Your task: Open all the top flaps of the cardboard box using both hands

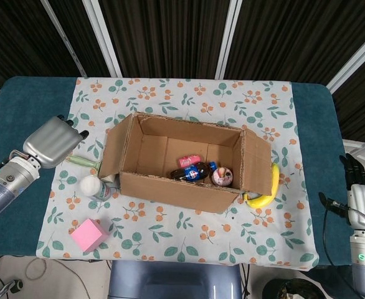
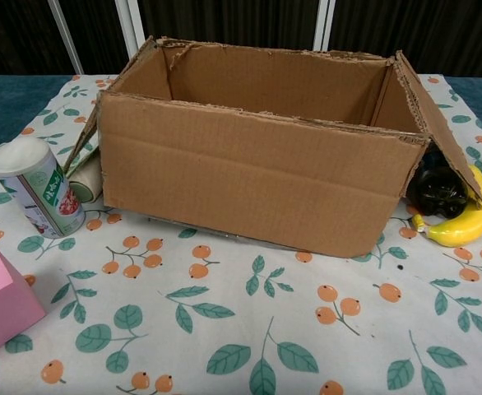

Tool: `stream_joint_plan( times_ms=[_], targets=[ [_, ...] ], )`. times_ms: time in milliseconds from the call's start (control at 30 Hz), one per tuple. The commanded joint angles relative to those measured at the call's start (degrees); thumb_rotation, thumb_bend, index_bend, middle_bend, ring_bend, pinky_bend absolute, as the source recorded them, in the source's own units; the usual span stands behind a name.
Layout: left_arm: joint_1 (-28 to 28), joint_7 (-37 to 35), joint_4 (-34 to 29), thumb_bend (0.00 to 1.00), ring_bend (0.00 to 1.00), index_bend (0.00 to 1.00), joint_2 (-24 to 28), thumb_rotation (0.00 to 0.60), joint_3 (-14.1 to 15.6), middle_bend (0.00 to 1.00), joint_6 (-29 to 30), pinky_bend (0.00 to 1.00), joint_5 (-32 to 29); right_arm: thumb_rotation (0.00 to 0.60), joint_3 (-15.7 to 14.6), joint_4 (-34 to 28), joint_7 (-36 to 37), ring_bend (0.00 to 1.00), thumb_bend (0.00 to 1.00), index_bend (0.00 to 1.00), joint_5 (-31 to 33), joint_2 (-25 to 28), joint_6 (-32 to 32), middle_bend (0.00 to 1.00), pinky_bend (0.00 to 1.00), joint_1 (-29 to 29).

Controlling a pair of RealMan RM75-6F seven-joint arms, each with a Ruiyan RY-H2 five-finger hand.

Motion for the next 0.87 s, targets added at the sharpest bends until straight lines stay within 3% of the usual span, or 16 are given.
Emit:
stream_joint_plan(
  times_ms=[33,100,167,367,500,700,867],
  targets=[
    [14.0,-6.3,-1.6,0.35,0.10,0.13,-9.4,0.600,-1.4,0.21,21.8,0.19,1.3,0.600,-0.4,0.7,-1.5,0.00,0.34,0.00,-0.9,0.0,0.2,0.00,0.22,0.2],
    [18.3,-6.7,-1.3,0.28,0.02,0.03,-12.6,0.600,-0.7,0.06,27.9,0.09,3.7,0.600,-0.6,0.8,-2.2,0.00,0.34,0.00,-1.3,-0.1,0.5,0.00,0.22,0.2],
    [22.1,-6.5,-0.2,0.23,0.00,0.00,-15.3,0.600,0.0,0.01,32.8,0.04,5.6,0.600,-0.7,0.9,-3.1,0.00,0.34,0.00,-1.6,-0.1,0.7,0.00,0.22,0.2],
    [34.5,-9.8,7.9,0.14,0.00,0.00,-25.4,0.600,2.4,0.00,46.6,0.01,10.7,0.596,-1.2,1.3,-4.2,0.00,0.16,0.00,-3.9,0.0,1.9,0.00,0.22,0.4],
    [40.3,-15.2,14.8,0.12,0.00,0.00,-30.5,0.600,3.1,0.00,50.7,0.00,12.2,0.567,-1.9,1.8,-5.9,0.00,0.13,0.00,-5.3,0.2,2.4,0.00,0.21,0.5],
    [45.4,-19.8,26.2,0.12,0.00,0.00,-37.1,0.600,2.2,0.00,55.1,0.00,15.6,0.575,-2.6,2.8,-7.9,0.00,0.13,0.00,-6.7,0.1,2.7,0.00,0.21,0.6],
    [46.7,-21.9,29.1,0.12,0.00,0.00,-38.3,0.600,0.8,0.00,56.1,0.00,17.8,0.595,-3.2,3.3,-9.0,0.00,0.13,0.00,-7.8,0.0,2.9,0.00,0.21,0.7]
  ],
)
